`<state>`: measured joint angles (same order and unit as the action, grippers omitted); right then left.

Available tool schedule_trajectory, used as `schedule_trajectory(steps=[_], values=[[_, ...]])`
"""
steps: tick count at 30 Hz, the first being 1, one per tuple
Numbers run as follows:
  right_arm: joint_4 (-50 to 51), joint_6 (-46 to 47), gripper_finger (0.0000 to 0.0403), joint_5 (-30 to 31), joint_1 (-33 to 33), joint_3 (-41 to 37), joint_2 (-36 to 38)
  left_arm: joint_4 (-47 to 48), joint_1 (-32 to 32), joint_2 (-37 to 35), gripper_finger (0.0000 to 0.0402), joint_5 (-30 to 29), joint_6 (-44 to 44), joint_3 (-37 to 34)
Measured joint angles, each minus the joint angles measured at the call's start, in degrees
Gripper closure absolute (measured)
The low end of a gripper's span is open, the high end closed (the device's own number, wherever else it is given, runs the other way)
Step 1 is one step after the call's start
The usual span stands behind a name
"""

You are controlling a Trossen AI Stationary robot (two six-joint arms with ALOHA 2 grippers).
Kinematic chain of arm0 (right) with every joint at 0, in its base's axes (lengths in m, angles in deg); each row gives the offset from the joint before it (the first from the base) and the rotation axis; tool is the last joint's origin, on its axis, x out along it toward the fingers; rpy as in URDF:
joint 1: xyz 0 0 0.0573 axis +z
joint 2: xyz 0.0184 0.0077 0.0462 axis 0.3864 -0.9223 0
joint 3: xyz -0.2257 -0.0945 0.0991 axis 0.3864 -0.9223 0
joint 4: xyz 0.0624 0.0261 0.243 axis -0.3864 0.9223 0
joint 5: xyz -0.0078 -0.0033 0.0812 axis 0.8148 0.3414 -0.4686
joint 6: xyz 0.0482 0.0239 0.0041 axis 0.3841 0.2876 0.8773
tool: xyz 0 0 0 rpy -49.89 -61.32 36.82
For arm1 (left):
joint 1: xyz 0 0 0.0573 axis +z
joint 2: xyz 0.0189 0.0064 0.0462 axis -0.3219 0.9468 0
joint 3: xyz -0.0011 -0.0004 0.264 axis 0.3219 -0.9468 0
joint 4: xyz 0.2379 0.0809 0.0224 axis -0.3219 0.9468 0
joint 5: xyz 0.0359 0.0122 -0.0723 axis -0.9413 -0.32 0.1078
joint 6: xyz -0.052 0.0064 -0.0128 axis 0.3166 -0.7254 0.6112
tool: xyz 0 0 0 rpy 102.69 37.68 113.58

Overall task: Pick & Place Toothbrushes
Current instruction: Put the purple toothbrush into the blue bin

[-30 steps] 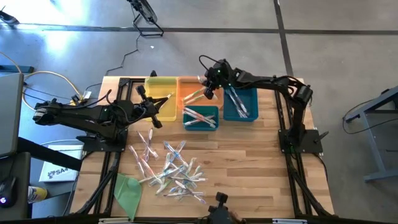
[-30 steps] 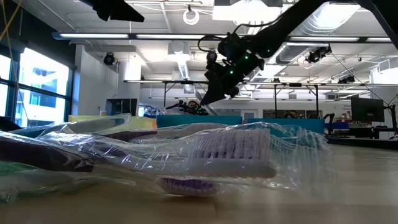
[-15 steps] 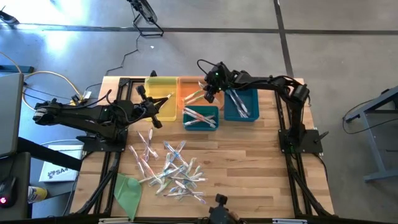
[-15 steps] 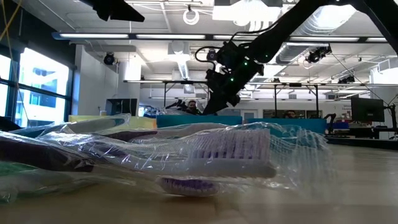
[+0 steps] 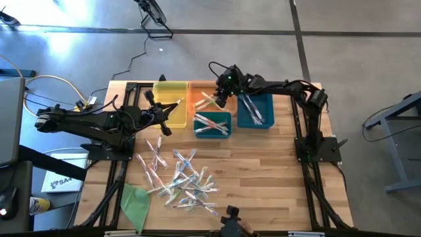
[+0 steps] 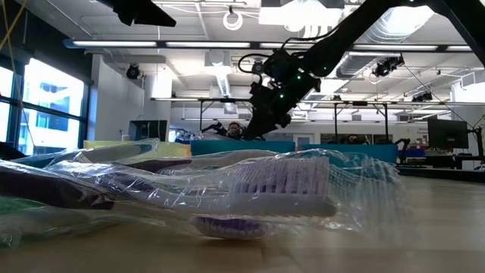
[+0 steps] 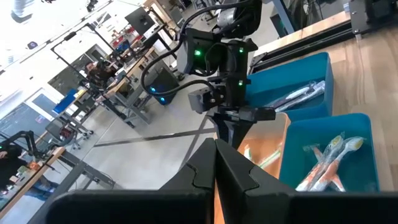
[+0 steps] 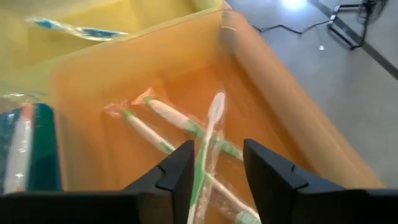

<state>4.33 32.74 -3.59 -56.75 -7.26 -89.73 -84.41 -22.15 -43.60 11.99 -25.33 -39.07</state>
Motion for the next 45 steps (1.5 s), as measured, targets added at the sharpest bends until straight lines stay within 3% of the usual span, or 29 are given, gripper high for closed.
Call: schedule_trajectory(steps=[11,25,35,45], values=[[-0.8,0.5,0.0257,0.5,2.8,0.0,4.4,0.0,0.0,0.0,0.0402,0.0,0.0,0.0],[-1.5,5.1,0.0256,7.2,9.3,0.0,15.7,0.0,0.0,0.0,0.0402,0.1,0.4,0.0],[-1.1,5.1,0.0258,5.2,11.5,0.0,16.8,0.0,0.0,0.0,0.0402,1.4,-0.2,0.0],[0.1,5.1,0.0349,5.7,13.9,0.0,16.8,0.0,0.0,0.0,0.0402,1.6,-2.9,0.0]])
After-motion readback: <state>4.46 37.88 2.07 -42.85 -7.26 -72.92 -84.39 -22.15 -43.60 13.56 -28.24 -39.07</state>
